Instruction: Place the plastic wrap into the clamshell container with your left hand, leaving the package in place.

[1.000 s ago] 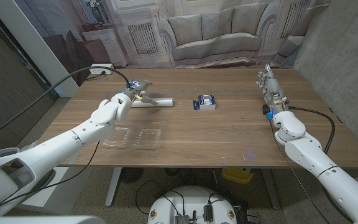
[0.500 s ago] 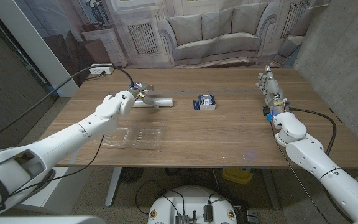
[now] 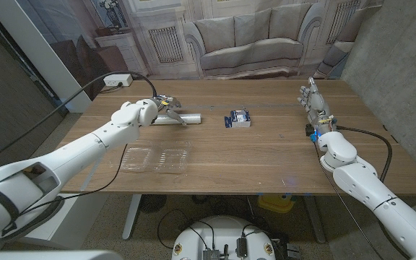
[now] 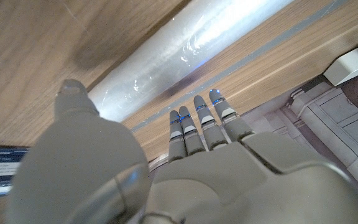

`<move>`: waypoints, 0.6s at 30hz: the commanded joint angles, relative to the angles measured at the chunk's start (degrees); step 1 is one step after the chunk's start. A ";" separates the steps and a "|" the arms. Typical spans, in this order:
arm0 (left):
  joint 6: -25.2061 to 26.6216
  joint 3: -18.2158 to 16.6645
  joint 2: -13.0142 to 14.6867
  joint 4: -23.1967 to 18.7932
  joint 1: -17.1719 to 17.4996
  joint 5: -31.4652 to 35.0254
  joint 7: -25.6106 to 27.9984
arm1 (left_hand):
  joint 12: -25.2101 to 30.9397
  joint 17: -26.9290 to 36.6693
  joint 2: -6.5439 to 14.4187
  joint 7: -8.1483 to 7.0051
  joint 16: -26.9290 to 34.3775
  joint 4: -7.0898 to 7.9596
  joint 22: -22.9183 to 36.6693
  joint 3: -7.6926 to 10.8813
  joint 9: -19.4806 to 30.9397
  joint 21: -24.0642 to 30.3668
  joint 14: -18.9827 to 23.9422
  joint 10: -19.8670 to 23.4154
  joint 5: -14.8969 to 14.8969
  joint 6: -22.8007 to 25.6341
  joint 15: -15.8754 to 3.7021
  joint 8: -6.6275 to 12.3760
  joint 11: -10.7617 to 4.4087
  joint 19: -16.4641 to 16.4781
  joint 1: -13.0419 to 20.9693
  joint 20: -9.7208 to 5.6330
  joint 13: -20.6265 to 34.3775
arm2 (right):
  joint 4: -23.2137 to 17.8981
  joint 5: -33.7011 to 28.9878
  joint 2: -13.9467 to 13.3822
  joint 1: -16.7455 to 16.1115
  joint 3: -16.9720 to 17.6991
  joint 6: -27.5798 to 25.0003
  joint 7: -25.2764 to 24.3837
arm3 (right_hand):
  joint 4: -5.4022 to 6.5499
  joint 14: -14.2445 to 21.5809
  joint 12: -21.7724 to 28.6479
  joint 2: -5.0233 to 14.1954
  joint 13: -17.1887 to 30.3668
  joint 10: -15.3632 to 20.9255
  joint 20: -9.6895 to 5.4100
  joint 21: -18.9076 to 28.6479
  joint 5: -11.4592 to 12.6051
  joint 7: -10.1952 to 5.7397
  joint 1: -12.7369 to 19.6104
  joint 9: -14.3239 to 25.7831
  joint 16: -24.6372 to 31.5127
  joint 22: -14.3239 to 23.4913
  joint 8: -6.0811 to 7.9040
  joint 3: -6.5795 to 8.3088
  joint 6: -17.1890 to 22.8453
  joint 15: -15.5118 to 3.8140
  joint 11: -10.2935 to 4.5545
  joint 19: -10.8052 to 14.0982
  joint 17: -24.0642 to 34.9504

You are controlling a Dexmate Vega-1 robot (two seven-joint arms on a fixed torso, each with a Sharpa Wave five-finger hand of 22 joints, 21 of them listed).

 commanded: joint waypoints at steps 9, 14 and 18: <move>0.89 5.78 -3.55 6.28 -3.48 1.91 -0.31 | 0.48 0.11 0.51 -0.24 0.03 -0.52 0.18 0.32 0.21 0.08 0.99 1.16 0.36 1.08 -1.88 0.18 -0.50 0.66 1.40 0.15 0.25 | -1.15 0.14 -0.17 -1.87 0.77 -0.62 -0.95 | -0.09 0.23 0.08 0.23 0.19 0.24 0.19 -0.39 0.56 -0.17 -0.09 0.29 0.21 0.09 0.14 -0.11 0.18 0.41 0.16 0.56 0.12; 1.10 7.07 -5.27 8.43 -3.64 2.16 1.00 | 1.71 0.37 5.37 -1.21 1.64 -2.53 0.35 3.04 0.50 1.64 7.53 6.98 0.07 6.12 -4.07 1.46 -2.30 6.00 9.22 -0.59 0.62 | -1.04 0.39 -0.14 -2.09 0.96 -0.58 -0.87 | -0.12 0.19 0.08 0.25 0.19 0.23 0.23 -0.48 0.58 -0.19 -0.07 0.30 0.19 0.09 0.14 -0.14 0.16 0.48 0.08 0.59 0.11; 0.18 5.70 -6.37 9.65 -2.62 -1.29 3.72 | 6.00 0.57 9.80 -3.27 5.06 -4.03 0.32 7.27 0.95 7.52 24.01 22.53 -3.90 24.34 -9.71 6.95 -2.62 21.66 22.65 -4.41 2.36 | -0.82 0.70 -0.01 -2.20 1.09 -0.46 -0.73 | -0.13 0.19 0.08 0.26 0.19 0.21 0.31 -0.55 0.59 -0.21 -0.07 0.30 0.19 0.09 0.13 -0.15 0.15 0.43 0.02 0.56 0.10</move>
